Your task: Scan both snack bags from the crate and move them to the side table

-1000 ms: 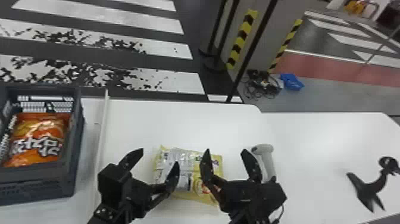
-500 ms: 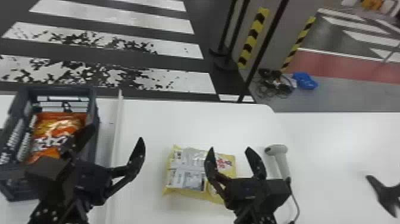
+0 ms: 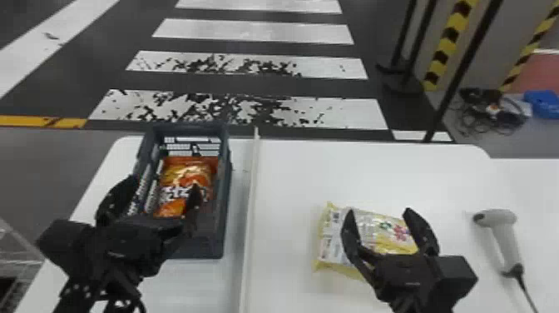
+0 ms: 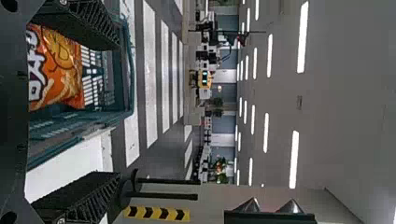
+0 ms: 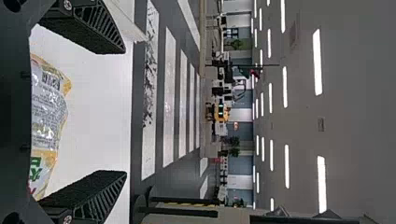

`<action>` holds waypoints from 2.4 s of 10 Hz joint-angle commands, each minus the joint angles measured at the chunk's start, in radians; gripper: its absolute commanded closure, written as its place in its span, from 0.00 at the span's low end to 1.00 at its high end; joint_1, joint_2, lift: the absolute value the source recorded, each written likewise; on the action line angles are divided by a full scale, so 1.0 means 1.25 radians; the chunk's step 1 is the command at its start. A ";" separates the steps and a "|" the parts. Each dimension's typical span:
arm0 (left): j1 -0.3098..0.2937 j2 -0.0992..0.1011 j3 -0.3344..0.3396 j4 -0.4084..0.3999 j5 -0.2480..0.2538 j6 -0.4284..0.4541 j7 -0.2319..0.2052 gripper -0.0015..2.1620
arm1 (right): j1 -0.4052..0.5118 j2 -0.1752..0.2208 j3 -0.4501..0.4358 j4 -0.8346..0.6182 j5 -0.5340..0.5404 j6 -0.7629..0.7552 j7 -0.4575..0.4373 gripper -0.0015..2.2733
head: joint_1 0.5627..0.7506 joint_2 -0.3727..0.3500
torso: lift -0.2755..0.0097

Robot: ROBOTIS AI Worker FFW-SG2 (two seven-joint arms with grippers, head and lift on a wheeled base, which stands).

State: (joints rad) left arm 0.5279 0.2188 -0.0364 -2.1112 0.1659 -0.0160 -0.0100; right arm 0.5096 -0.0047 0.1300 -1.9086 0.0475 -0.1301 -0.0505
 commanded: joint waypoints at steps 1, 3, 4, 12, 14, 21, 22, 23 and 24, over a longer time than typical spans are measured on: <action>0.022 -0.001 0.041 -0.005 0.027 -0.012 -0.001 0.02 | -0.001 0.000 0.025 0.002 0.009 0.005 0.000 0.03 | 0.70 0.58 | 0.62; 0.029 0.000 0.054 -0.002 0.042 -0.015 -0.007 0.02 | -0.008 0.000 0.063 0.003 0.030 0.040 0.001 0.06 | 0.70 0.69 | 0.62; 0.033 0.002 0.054 -0.002 0.045 -0.015 -0.007 0.02 | -0.017 0.000 0.082 0.009 0.041 0.059 0.004 0.13 | 0.70 0.73 | 0.62; 0.018 0.005 0.075 0.052 0.092 -0.025 -0.021 0.02 | -0.102 0.001 0.140 0.079 0.107 0.236 0.067 0.99 | 0.70 0.89 | 0.62; 0.013 0.005 0.073 0.063 0.096 -0.027 -0.028 0.02 | -0.140 0.001 0.155 0.105 0.108 0.391 0.067 0.99 | 0.70 0.90 | 0.62; 0.007 0.005 0.068 0.079 0.096 -0.027 -0.039 0.02 | -0.135 -0.001 0.114 0.101 0.120 0.445 0.067 0.99 | 0.70 0.86 | 0.62; 0.006 0.005 0.065 0.080 0.096 -0.027 -0.039 0.02 | -0.129 -0.002 0.100 0.092 0.120 0.447 0.069 0.99 | 0.70 0.85 | 0.62; 0.004 0.005 0.057 0.083 0.096 -0.027 -0.040 0.02 | -0.125 -0.002 0.085 0.087 0.120 0.452 0.069 0.99 | 0.70 0.83 | 0.62; 0.004 0.005 0.057 0.084 0.096 -0.027 -0.041 0.02 | -0.121 -0.004 0.069 0.081 0.120 0.457 0.070 0.99 | 0.70 0.81 | 0.62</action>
State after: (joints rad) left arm 0.5324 0.2255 0.0361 -2.0075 0.2853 -0.0496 -0.0613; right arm 0.3553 -0.0089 0.2277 -1.8033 0.1979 0.4370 0.0365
